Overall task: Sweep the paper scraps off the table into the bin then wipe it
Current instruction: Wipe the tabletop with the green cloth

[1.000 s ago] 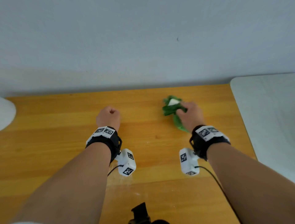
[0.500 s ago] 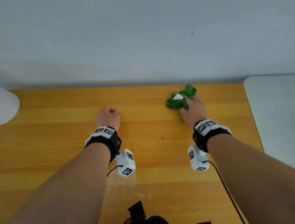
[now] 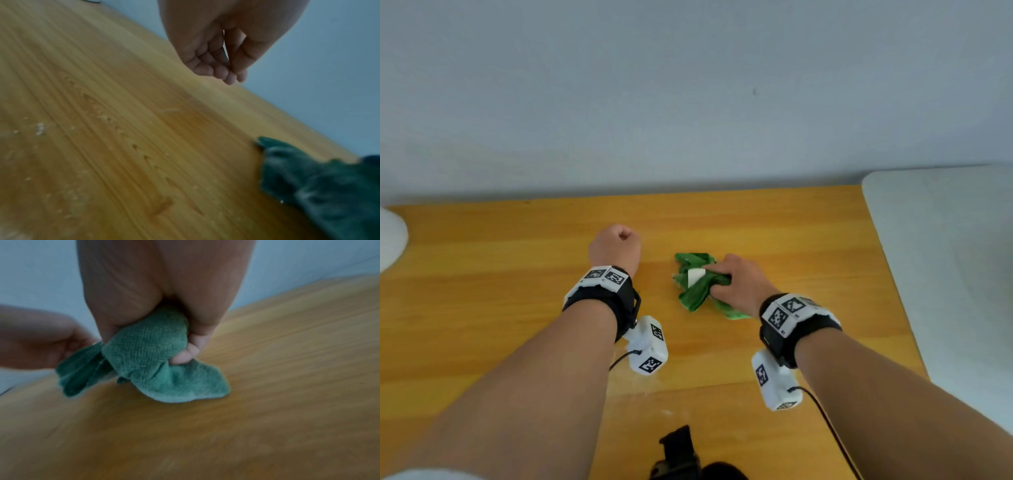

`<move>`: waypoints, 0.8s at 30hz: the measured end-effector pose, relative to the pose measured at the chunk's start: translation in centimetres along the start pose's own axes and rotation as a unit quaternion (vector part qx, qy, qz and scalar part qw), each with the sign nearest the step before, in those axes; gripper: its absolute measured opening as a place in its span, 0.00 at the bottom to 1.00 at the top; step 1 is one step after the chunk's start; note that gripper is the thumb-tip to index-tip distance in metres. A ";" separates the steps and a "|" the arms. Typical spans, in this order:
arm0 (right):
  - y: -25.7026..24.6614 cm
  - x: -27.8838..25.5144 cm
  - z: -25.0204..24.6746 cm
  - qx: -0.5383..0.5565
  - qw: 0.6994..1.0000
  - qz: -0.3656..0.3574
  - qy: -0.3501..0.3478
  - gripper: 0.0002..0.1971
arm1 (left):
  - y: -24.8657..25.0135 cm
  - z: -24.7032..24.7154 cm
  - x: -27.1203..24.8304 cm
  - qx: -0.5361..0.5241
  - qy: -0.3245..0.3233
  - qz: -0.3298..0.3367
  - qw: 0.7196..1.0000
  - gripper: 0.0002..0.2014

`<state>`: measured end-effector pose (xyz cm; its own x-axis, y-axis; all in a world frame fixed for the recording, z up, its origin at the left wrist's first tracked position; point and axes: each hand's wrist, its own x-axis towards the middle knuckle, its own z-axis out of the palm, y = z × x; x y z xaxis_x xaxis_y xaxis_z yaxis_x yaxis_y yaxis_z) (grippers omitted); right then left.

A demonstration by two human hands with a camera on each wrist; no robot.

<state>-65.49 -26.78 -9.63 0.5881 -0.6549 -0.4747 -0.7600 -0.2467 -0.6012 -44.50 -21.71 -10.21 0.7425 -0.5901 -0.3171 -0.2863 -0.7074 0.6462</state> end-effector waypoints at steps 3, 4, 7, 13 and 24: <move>3.5 -0.8 -4.6 0.023 0.991 0.084 0.099 0.23 | 1.0 1.4 -0.7 0.003 -0.013 0.015 1.000 0.08; 5.0 -1.0 -6.0 0.024 0.986 0.111 0.124 0.23 | 1.3 2.1 -1.0 0.006 -0.025 0.022 0.999 0.08; 9.7 -2.1 -8.7 0.007 0.964 0.178 0.198 0.23 | 2.1 3.8 -1.9 0.022 -0.048 0.040 0.998 0.09; 16.3 -5.2 -9.7 -0.071 0.909 0.339 0.233 0.26 | 3.0 5.5 -2.8 0.036 -0.066 0.044 0.996 0.11; 15.5 -4.4 -7.1 -0.060 0.939 0.287 0.179 0.32 | 2.5 5.7 -3.8 0.033 -0.064 0.047 0.996 0.11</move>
<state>-81.83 -32.85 -12.32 -0.0423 -0.8977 -0.4386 -0.9618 0.1554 -0.2254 -51.48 -23.50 -11.38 0.6279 -0.6974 -0.3455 -0.3944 -0.6679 0.6312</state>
